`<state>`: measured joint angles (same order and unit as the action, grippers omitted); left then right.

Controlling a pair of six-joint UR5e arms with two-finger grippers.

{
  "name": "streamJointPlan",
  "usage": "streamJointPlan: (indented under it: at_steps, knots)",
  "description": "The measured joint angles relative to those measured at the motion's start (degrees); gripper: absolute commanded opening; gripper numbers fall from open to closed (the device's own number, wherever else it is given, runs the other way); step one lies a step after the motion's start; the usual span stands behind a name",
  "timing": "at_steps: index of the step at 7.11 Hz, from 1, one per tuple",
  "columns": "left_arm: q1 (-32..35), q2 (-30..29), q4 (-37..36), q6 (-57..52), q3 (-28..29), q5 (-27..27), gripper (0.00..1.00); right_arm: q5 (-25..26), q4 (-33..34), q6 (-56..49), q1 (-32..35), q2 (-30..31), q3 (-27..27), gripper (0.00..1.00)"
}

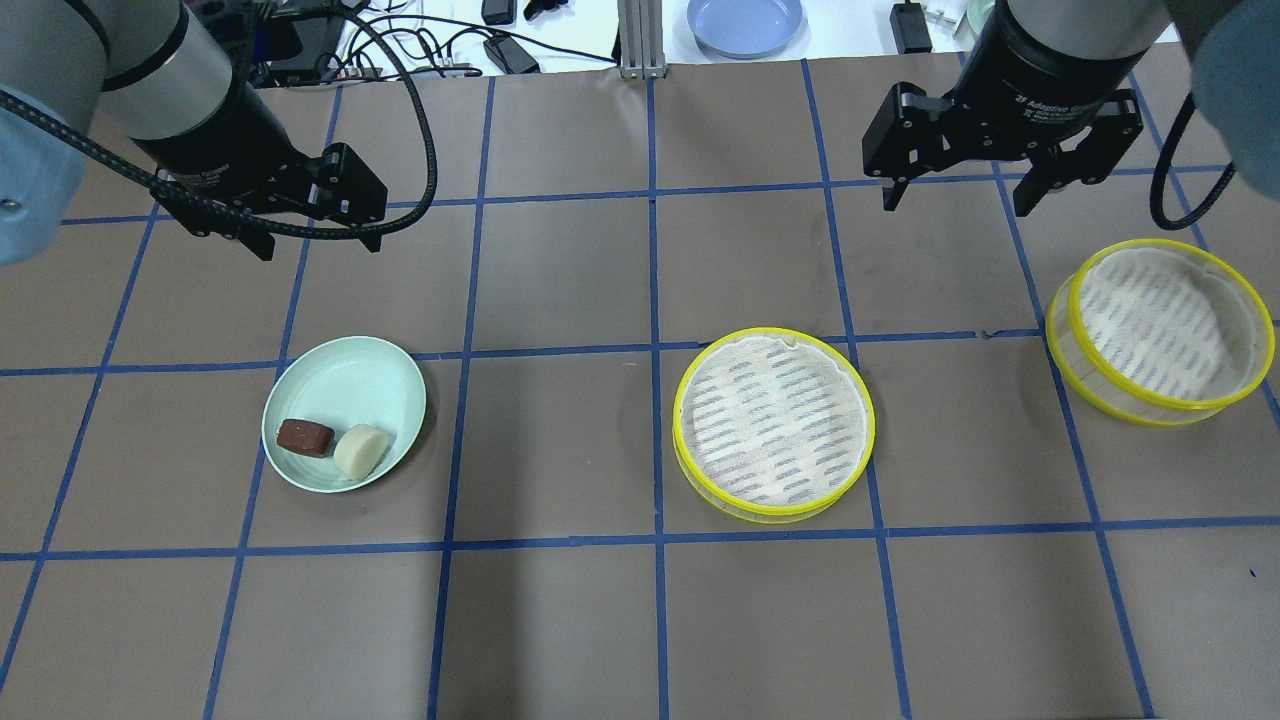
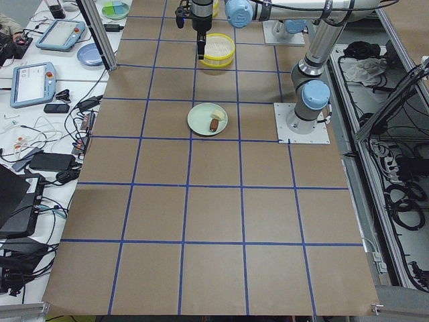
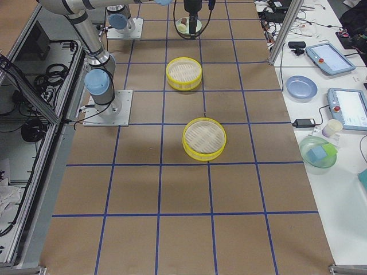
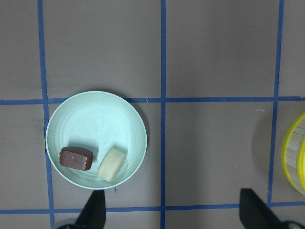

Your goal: Stack buns with steamer

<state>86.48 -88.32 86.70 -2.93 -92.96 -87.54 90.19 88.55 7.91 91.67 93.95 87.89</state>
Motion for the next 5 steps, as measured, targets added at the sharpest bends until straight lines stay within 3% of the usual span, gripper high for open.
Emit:
streamJointPlan:
  at_steps: [5]
  knots:
    - [-0.73,0.58,0.88,-0.93,-0.55,0.00,1.00,2.45,-1.30,-1.59,-2.99,-0.63,0.06,1.00]
